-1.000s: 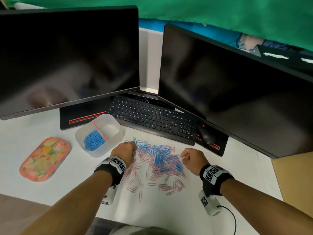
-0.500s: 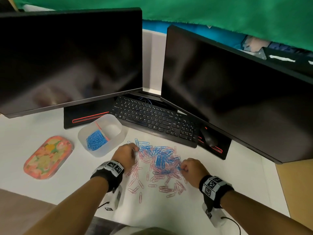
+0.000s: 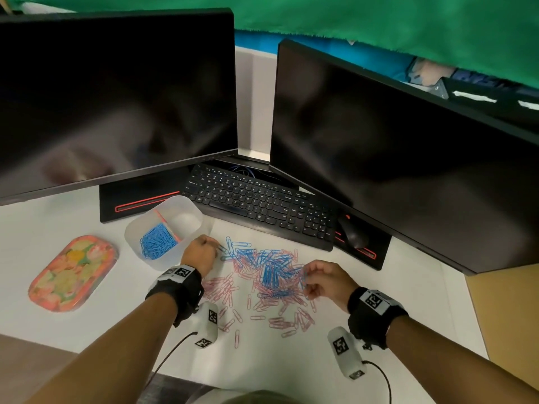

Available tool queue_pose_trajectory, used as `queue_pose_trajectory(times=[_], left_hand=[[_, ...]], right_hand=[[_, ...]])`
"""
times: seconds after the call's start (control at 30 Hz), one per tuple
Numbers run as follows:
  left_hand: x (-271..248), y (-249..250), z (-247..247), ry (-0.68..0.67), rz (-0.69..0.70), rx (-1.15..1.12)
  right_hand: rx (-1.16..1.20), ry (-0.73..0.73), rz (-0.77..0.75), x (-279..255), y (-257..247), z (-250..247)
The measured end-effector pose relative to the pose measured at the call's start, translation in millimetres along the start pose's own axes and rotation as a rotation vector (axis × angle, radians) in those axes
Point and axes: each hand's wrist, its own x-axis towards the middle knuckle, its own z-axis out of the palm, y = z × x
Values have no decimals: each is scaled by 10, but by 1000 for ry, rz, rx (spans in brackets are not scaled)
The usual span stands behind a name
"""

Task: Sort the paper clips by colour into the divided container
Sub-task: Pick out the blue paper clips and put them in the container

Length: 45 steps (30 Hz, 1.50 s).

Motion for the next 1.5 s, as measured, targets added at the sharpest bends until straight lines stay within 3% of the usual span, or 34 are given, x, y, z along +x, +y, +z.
queue_pose_trajectory(times=[0.1,0.27,0.5,0.63,0.87,1.03,1.2,1.5], left_hand=[[37,20,27,-10,47,256],[79,50,21,-110,246,798],[85,21,33,-82,265,898],[65,32,41,-101,237,886],[-21,64,38,-84,231,770],[-131,17,18,-80,200,539],[-228,-51,-10,-106,161,267],[-353,81,-91,-224,-127,-334]], right_hand=[[95,-26,-1,-20,-56,28],[159,-27,4,-30,-93,31],[-59,10,-19,13,8,6],[-522,71,-109,-6,50,79],[-972,-20,-399,-8,104,378],[-1112,-48,-417,66,117,462],[-1011,-16,-387,104,111,422],[-590,39,-168,155,-92,325]])
